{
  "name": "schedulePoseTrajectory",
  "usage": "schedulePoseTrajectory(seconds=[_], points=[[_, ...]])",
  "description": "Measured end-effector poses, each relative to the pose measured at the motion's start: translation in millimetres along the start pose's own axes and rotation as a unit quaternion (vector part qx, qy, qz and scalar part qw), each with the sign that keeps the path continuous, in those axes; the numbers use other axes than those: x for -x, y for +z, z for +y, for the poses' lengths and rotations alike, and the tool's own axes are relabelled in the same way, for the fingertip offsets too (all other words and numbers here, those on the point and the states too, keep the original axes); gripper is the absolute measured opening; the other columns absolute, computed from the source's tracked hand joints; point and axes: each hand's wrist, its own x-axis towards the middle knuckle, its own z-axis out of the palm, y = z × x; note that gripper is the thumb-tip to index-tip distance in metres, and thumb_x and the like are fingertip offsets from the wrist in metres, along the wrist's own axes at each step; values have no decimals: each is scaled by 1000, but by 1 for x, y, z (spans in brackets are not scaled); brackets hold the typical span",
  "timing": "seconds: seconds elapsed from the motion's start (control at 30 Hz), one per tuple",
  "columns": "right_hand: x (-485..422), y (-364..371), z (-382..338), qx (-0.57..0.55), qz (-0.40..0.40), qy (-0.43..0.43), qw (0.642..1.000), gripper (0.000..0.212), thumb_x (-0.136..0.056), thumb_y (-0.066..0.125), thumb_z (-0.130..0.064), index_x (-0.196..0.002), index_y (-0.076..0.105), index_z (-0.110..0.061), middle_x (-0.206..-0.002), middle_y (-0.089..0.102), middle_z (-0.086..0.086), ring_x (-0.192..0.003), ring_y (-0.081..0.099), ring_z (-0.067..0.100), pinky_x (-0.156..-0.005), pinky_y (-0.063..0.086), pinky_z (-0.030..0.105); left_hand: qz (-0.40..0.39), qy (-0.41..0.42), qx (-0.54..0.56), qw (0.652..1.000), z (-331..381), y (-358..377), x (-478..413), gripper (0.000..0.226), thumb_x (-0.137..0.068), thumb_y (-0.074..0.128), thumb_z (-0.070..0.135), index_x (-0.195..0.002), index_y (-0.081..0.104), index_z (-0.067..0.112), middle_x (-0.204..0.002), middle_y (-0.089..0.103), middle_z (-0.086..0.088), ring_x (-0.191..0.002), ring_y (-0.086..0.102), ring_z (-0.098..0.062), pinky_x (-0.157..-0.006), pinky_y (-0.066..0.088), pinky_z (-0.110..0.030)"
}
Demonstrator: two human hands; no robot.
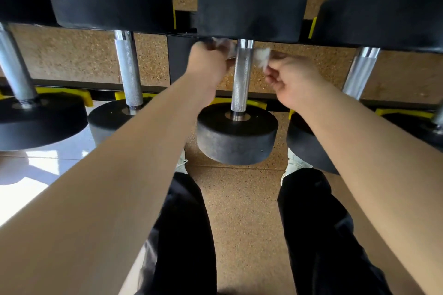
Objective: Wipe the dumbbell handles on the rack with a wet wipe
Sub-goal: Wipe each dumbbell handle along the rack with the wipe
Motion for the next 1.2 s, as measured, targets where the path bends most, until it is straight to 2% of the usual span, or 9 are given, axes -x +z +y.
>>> schedulePoseTrajectory(seconds=[0.1, 0.17, 0.3, 0.43, 0.6, 0.83, 0.9, 1.07, 1.2], points=[[0, -9, -8, -159, -12, 36, 987, 10, -95, 63, -11, -103, 69, -11, -89, 70, 1, -78, 63, 8, -74, 55, 22, 30, 9, 13, 999, -2, 17, -5, 18, -100, 57, 17, -112, 65, 7, -109, 71, -15, -87, 64, -19, -87, 58, -39], [3, -2, -7, -187, -21, 45, 981, 12, -94, 65, -12, -104, 70, -11, -90, 73, 0, -81, 66, 9, -74, 56, 23, 31, 1, 51, 998, -3, 14, -3, 9, -101, 56, 15, -101, 64, 17, -104, 72, -7, -91, 69, -17, -86, 58, -33], [15, 18, 6, -123, -37, 17, 992, 16, -92, 69, -15, -106, 73, -20, -97, 77, -5, -89, 72, 7, -70, 54, 24, 17, 44, 143, 989, -7, -16, 18, 11, -105, 50, 12, -100, 59, 15, -102, 72, -4, -93, 74, -13, -85, 60, -27], [56, 31, 18, 14, 64, -160, 985, 17, -90, 68, -13, -103, 75, -22, -97, 75, -5, -86, 71, 6, -67, 54, 18, -46, 97, 118, 987, -8, -63, 44, 9, -105, 49, 10, -105, 57, 15, -101, 74, -1, -96, 74, -15, -94, 57, -33], [109, 62, 31, 76, -176, -194, 962, 26, -95, 66, -18, -121, 66, -16, -117, 72, 0, -109, 68, 13, -89, 58, 31, -87, 108, 86, 987, -10, -123, 63, 8, -102, 54, 11, -107, 60, 10, -100, 74, -2, -99, 73, -21, -95, 55, -35], [130, 129, 46, 42, -252, -85, 963, 23, -97, 61, -13, -119, 69, -12, -111, 75, 6, -107, 70, 21, -97, 55, 39, -45, 136, 48, 988, -31, -187, 65, 4, -85, 71, 20, -82, 71, 23, -85, 69, -1, -83, 63, -16, -88, 52, -43], [134, 148, 52, 78, -263, -90, 957, 21, -97, 61, -14, -116, 70, -15, -108, 75, 6, -106, 70, 20, -96, 54, 37, -37, 128, 44, 990, -35, -202, 62, 13, -87, 73, 15, -78, 67, 21, -79, 68, -3, -74, 62, -16, -75, 51, -32], [138, 175, 67, 186, -163, -191, 950, 19, -92, 68, -16, -109, 74, -21, -104, 75, -5, -100, 68, 8, -94, 55, 32, 34, 153, -30, 987, -35, -235, 46, 21, -84, 78, 10, -73, 63, 20, -71, 69, 2, -66, 63, -9, -67, 49, -23], [131, 177, 94, 374, -90, -257, 886, 35, -87, 71, -35, -121, 67, -28, -122, 66, -9, -116, 54, 8, -107, 41, 33, 69, 183, -59, 979, -23, -252, 32, 17, -81, 81, 13, -79, 65, 18, -76, 70, -1, -69, 65, -15, -68, 55, -27]])
